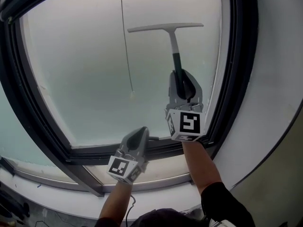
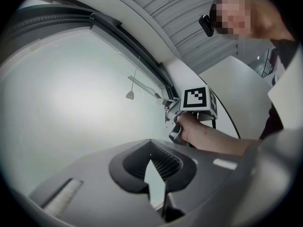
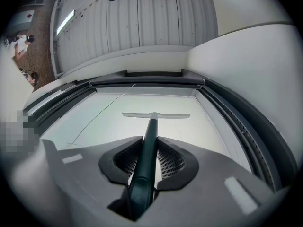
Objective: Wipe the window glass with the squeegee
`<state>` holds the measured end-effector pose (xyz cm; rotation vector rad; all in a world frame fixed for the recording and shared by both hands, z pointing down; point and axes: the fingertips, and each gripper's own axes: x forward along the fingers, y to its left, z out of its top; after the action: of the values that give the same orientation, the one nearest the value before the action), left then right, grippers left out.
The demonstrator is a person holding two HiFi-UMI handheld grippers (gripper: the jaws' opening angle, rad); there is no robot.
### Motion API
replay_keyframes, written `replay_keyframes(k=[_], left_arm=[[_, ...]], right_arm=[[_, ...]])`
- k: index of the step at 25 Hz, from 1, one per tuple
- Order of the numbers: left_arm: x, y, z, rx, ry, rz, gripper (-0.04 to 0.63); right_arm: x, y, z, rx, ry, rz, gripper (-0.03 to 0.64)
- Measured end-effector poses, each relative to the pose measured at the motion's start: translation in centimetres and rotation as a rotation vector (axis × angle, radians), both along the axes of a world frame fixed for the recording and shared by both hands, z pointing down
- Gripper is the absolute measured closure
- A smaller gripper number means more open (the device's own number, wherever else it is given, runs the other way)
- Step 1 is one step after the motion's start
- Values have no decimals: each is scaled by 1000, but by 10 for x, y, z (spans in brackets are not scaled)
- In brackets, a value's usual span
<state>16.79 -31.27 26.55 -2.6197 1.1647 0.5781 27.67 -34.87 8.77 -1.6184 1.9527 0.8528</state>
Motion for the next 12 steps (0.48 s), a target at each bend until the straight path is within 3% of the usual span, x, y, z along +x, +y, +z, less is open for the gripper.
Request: replay_keyframes(k=[12], left_arm=[[1, -9, 9, -12, -40, 41, 597]], right_arm=[[-4, 4, 34, -32, -26, 7, 520]])
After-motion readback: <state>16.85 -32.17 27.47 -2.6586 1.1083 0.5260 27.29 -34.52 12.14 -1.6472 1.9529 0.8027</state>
